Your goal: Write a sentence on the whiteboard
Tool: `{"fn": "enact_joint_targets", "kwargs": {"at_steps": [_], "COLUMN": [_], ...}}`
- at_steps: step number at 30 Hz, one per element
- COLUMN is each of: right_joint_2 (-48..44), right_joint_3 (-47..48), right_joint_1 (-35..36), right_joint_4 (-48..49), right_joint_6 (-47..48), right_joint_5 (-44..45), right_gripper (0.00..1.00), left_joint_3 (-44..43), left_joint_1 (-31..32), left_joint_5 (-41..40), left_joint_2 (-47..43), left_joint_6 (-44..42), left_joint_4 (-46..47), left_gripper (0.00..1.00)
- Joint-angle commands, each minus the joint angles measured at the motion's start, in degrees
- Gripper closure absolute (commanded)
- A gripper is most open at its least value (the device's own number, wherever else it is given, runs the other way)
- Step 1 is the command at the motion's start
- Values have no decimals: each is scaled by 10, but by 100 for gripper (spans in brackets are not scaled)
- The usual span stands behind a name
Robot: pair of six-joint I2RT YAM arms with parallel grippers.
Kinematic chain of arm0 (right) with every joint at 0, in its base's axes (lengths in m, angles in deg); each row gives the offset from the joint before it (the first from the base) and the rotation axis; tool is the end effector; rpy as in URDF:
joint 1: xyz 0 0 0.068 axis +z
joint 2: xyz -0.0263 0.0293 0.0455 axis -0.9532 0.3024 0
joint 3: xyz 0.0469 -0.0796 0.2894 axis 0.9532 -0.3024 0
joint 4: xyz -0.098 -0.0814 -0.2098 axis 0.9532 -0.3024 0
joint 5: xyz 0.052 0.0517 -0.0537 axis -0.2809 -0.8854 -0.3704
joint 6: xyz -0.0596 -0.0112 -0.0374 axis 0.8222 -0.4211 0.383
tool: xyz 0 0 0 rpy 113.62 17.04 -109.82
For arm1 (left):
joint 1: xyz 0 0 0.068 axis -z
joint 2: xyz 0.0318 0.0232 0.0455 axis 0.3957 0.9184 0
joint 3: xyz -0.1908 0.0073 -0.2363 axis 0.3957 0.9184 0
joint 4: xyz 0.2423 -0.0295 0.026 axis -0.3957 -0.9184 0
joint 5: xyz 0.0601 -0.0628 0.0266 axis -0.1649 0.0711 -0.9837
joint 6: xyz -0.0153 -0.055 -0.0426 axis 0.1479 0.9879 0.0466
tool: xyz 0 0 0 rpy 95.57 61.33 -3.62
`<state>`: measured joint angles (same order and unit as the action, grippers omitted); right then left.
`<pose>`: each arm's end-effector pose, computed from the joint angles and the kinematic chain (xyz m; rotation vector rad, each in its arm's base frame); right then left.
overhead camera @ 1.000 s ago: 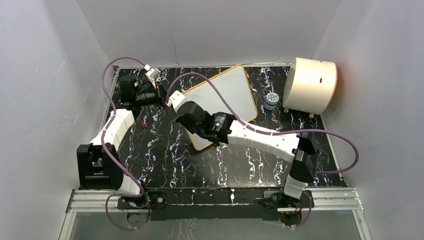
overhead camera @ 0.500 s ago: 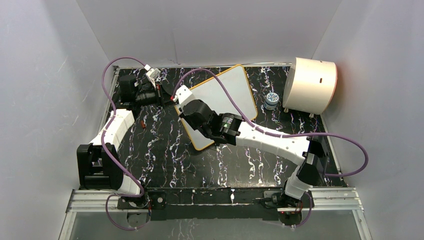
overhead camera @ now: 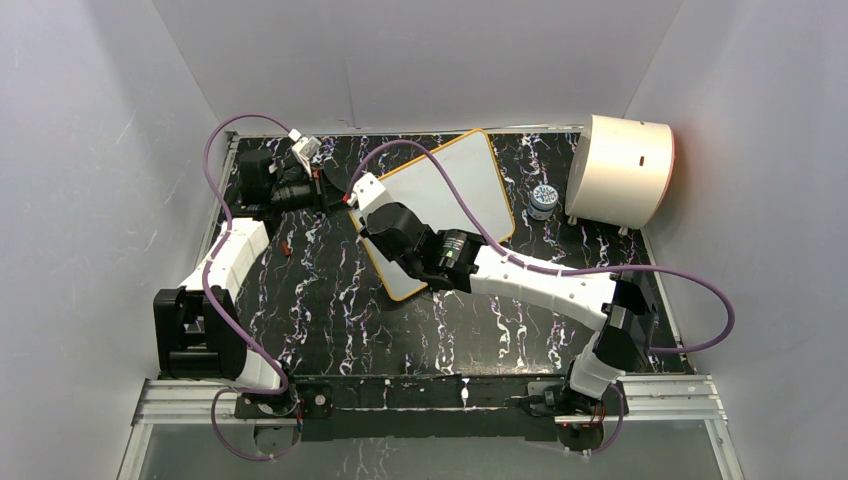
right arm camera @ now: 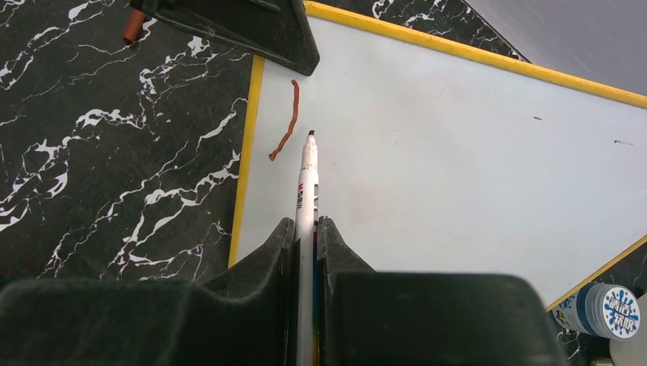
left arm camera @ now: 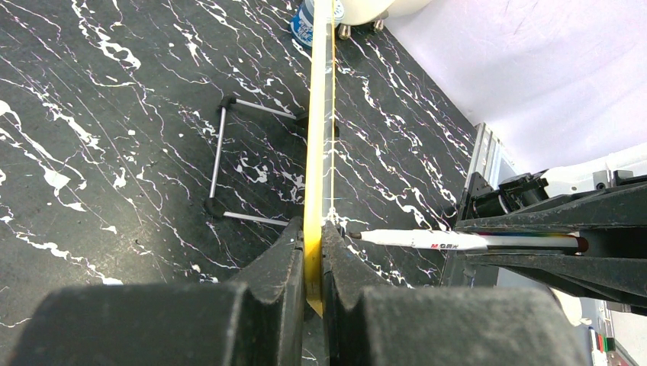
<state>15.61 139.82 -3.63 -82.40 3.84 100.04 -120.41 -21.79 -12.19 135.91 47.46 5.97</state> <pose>0.1690 0.3439 0.3836 -0.7590 1.7986 0.1959 0.3095 -0.0603 0.3354 0.6271 1.7721 -1.1601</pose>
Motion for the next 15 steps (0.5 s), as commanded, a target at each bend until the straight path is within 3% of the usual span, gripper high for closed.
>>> {"fn": "enact_joint_targets", "kwargs": {"at_steps": [1,15], "right_joint_2": [-17,3], "right_joint_3": [1,12], "right_joint_1": [3,3], "right_joint_4": [40,51], "right_joint_6": [0,9], "right_joint_5": [15,30], "right_gripper": [100,100], "left_joint_3": [9,10], "left_joint_1": [19,20], "left_joint_5": [3,5], "left_joint_2": [5,5], "left_joint_6": [-34,-35], "left_joint_4": [-61,-62], "left_gripper": [100,100]}}
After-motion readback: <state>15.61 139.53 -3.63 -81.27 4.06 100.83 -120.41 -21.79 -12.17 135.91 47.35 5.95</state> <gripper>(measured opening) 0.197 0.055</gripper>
